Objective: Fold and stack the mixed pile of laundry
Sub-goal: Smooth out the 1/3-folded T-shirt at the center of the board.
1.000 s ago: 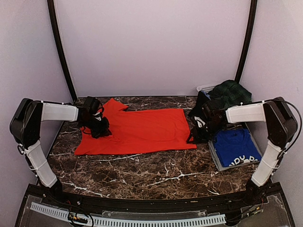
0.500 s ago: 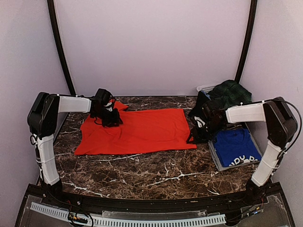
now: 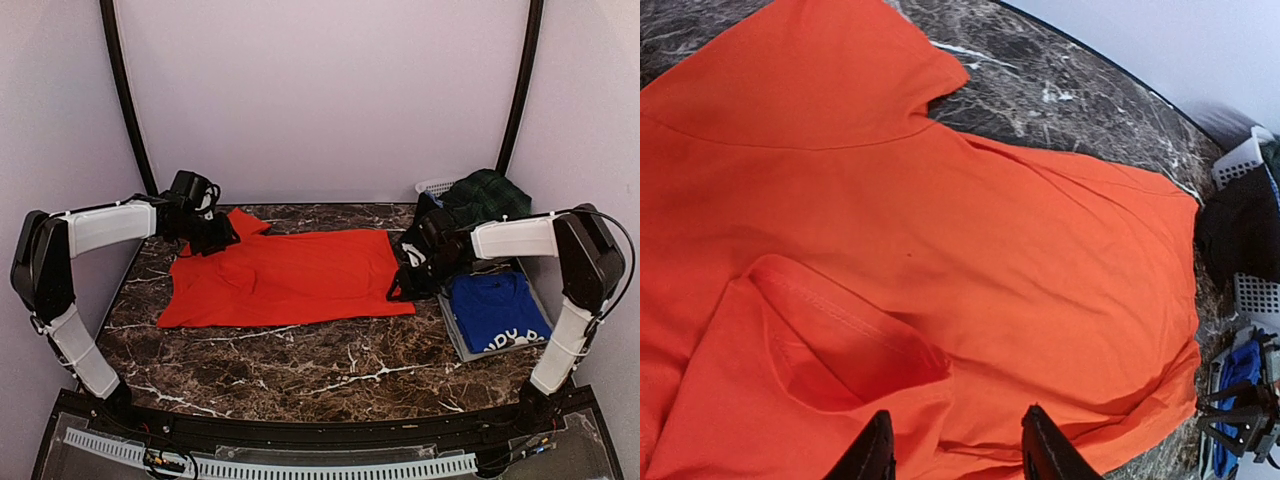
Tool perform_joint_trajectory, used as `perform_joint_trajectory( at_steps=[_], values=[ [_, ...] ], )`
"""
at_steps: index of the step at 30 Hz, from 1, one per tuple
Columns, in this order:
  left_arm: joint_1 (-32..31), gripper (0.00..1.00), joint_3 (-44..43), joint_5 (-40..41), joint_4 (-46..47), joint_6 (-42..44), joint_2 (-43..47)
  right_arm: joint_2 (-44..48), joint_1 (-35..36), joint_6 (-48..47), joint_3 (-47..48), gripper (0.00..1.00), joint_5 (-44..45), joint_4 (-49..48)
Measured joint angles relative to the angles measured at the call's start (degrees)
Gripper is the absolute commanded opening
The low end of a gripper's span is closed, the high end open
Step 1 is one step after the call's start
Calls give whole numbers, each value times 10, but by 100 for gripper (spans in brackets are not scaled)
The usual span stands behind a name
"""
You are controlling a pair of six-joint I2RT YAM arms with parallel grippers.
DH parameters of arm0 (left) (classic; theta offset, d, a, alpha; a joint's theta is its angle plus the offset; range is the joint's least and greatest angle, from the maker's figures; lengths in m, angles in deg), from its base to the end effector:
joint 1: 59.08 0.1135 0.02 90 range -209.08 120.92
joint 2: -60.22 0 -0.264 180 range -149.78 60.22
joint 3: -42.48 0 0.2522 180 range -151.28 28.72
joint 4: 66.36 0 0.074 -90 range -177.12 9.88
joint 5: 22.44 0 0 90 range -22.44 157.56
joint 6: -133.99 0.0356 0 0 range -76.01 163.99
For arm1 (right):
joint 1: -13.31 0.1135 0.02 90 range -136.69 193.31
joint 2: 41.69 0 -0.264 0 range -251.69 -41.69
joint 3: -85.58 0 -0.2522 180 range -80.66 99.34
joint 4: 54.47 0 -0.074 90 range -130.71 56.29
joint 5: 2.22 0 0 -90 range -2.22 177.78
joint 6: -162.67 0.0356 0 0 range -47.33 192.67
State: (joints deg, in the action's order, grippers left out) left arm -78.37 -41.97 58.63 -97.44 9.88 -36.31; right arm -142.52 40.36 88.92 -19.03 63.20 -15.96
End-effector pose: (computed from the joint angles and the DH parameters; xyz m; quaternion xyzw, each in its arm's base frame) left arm 0.3533 -0.1295 0.2483 -0.0873 0.9112 -0.2419 0.3219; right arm 0.2997 0.1697 0.1689 -0.1373 0.9432 0.2740 0.1282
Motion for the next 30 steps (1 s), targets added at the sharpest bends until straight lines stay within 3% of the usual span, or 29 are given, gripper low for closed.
perform_joint_trajectory(
  at_steps=[11, 20, 26, 30],
  values=[
    [9, 42, -6, 40, -70, -28, -108, -50, 37, -16, 65, 37, 19, 3],
    [1, 42, -74, -40, -21, -32, -178, -112, 45, -26, 96, 34, 25, -1],
    [-5, 45, -107, -62, -1, -28, -178, -110, 48, -30, 90, 32, 32, -8],
    [-6, 45, -85, -33, -5, -28, -144, -103, 48, -36, 76, 31, 36, -24]
  ],
)
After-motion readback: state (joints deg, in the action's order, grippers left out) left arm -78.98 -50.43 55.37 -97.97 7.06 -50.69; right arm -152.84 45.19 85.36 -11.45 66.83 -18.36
